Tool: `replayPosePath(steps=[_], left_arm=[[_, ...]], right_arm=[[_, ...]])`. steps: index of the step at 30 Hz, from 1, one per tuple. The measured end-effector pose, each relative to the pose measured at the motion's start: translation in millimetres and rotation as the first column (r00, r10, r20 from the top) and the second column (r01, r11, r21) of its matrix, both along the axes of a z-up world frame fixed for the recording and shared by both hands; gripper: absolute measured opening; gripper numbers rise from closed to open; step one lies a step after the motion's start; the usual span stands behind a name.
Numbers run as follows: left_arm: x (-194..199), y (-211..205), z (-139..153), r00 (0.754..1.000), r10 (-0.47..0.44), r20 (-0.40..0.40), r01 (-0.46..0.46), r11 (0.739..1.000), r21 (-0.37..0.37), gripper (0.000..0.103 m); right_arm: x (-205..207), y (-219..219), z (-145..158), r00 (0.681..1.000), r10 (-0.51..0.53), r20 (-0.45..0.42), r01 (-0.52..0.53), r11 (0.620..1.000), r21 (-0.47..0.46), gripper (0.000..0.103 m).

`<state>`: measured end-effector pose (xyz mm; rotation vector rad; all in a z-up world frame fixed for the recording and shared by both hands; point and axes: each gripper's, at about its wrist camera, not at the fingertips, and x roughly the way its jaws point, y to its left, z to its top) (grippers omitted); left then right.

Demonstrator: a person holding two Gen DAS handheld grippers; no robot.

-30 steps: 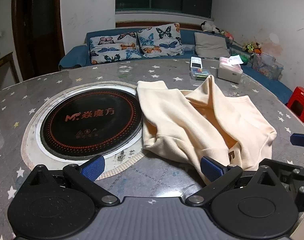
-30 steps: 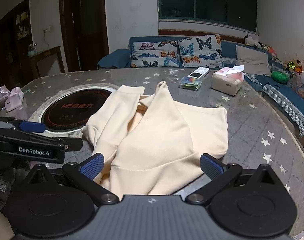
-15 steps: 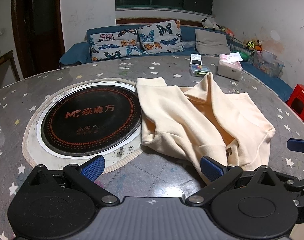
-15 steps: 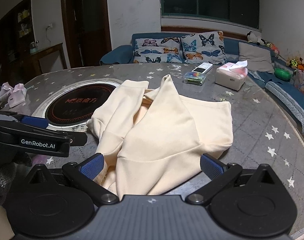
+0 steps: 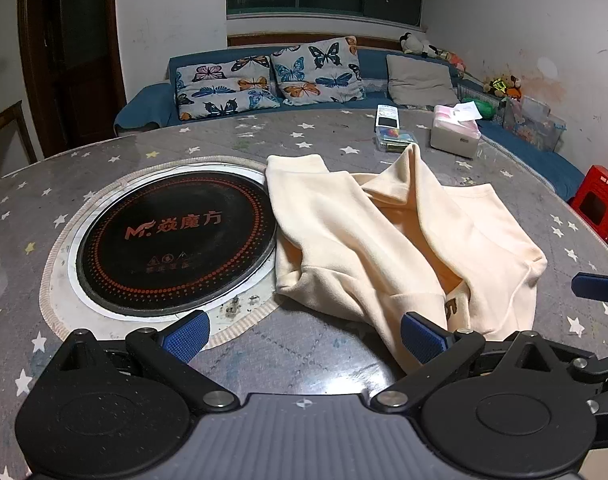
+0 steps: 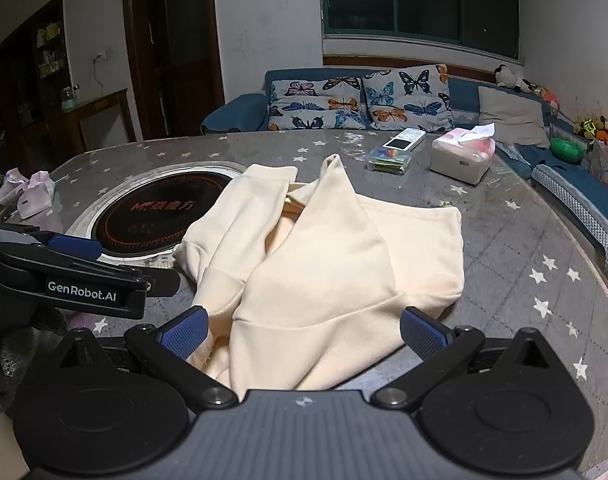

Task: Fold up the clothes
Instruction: 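Move both grippers toward the crumpled cream shirt, then grasp the shirt edge with the right gripper while the left gripper grasps another edge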

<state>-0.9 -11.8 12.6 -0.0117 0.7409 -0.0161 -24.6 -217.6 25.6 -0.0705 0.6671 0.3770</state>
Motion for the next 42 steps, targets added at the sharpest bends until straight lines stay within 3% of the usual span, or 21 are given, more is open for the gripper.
replayPosePath(steps=[18, 36, 39, 42], left_arm=[[31, -2, 8, 1.0, -0.006, 0.013, 0.006, 1.0, 0.016, 0.103], [81, 14, 1, 1.0, -0.003, -0.016, 0.003, 1.0, -0.002, 0.095], [89, 15, 1, 1.0, -0.002, -0.019, 0.001, 1.0, -0.004, 0.095], [99, 16, 3, 1.0, 0.001, -0.016, -0.001, 1.0, -0.004, 0.095]], right_arm=[[31, -1, 10, 0.999, 0.023, 0.023, -0.023, 1.0, -0.011, 0.088], [157, 16, 8, 0.998, 0.063, -0.02, -0.062, 0.998, 0.015, 0.064], [175, 21, 0, 0.997, 0.069, -0.043, -0.068, 0.997, 0.023, 0.054], [192, 23, -13, 0.994, 0.07, -0.083, -0.068, 0.997, 0.032, 0.033]])
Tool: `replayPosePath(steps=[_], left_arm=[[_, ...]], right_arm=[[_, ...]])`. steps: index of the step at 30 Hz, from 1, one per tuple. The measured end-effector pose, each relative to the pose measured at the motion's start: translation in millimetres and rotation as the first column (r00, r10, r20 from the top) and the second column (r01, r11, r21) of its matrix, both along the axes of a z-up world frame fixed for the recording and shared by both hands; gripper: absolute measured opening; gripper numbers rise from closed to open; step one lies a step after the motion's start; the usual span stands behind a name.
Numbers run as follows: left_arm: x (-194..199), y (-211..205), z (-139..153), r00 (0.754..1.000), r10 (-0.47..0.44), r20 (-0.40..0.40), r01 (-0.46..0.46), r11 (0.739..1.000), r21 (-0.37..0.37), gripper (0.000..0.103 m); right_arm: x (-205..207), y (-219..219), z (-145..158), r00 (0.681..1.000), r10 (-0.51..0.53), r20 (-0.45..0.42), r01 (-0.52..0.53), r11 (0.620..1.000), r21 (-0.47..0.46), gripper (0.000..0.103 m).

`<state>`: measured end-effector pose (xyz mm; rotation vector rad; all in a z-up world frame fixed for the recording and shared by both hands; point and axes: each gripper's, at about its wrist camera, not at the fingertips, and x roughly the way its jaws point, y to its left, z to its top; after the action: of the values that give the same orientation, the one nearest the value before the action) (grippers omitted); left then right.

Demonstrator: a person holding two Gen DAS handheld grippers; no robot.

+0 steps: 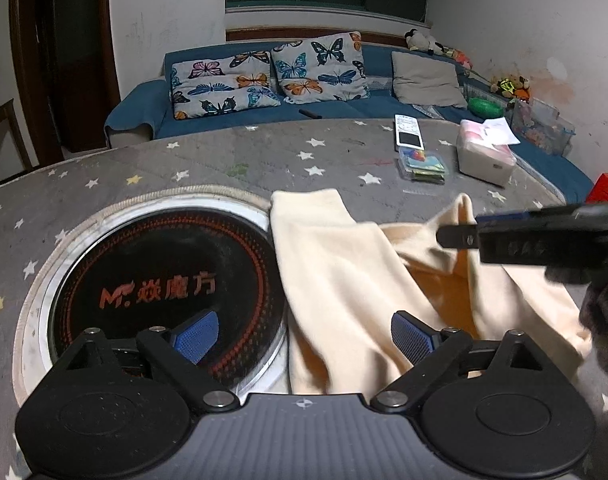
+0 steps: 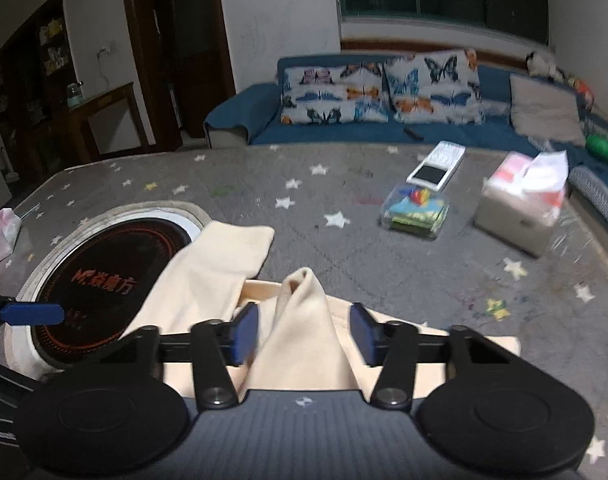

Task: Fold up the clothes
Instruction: 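Grasp the shirt edge with the right gripper while the left gripper grasps another edge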

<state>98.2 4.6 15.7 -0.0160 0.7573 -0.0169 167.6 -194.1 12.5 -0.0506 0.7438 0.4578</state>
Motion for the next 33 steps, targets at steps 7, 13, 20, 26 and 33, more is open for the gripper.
replayPosePath(steps=[7, 13, 20, 26, 33], left_arm=[[39, -8, 9, 1.0, 0.002, 0.026, -0.003, 1.0, 0.021, 0.095], [89, -20, 9, 1.0, 0.003, 0.021, -0.004, 0.999, 0.052, 0.092], [145, -27, -17, 0.999, 0.023, -0.044, -0.019, 0.996, 0.082, 0.079], [163, -21, -39, 0.996, 0.032, -0.082, -0.026, 0.997, 0.073, 0.074], [160, -11, -36, 0.998, 0.031, -0.046, -0.028, 0.998, 0.06, 0.012]], right_arm=[[-11, -23, 5, 0.997, -0.059, 0.056, 0.058, 0.998, 0.016, 0.007], [-36, -58, 23, 0.985, -0.13, 0.111, 0.127, 0.991, 0.035, 0.007], [-61, -107, 30, 0.961, -0.247, 0.123, 0.239, 0.968, 0.075, 0.007], [-83, -144, 19, 0.93, -0.355, 0.095, 0.347, 0.934, 0.088, 0.007], [-105, -169, 5, 0.893, -0.448, 0.047, 0.442, 0.891, 0.1, 0.007]])
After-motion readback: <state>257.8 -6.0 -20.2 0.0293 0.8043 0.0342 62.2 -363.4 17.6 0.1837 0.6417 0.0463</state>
